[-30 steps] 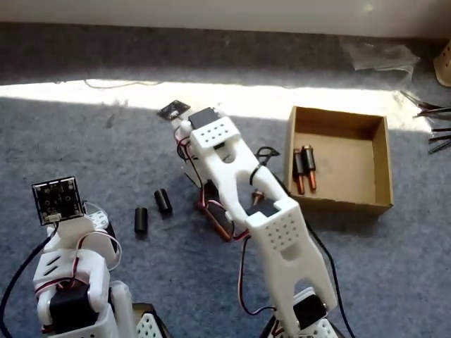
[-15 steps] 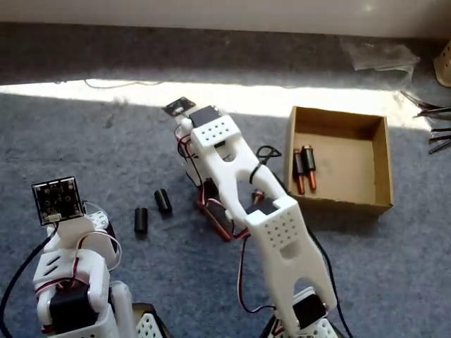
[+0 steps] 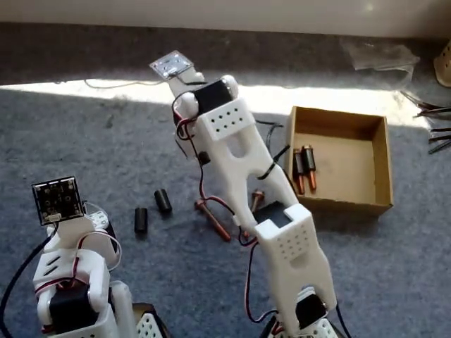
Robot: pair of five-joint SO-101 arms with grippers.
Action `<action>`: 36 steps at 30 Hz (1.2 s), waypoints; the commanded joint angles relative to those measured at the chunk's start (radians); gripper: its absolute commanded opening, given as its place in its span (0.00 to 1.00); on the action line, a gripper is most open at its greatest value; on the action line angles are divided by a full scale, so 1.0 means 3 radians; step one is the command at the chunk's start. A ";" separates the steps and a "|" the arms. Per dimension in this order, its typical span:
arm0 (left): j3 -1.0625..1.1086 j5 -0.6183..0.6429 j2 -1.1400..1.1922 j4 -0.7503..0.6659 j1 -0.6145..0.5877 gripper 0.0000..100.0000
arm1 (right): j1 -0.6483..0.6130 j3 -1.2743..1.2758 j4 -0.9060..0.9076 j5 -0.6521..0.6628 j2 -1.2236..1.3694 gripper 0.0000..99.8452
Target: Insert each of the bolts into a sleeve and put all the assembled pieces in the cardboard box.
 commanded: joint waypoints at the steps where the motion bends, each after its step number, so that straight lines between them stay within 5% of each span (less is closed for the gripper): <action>1: -0.0008 -0.0015 -0.0003 -0.0051 -0.0018 0.01 | -0.0049 -0.0176 0.0074 -0.0036 -0.0504 0.00; 22: 0.0136 -0.0015 -0.0003 -0.0143 0.0340 0.01 | -0.0028 0.1808 -0.0095 -0.0010 -0.2938 0.00; 36: 0.0355 -0.0455 0.0003 -0.0266 0.1087 0.01 | -0.0023 0.4125 -0.1031 -0.0031 -0.4800 0.00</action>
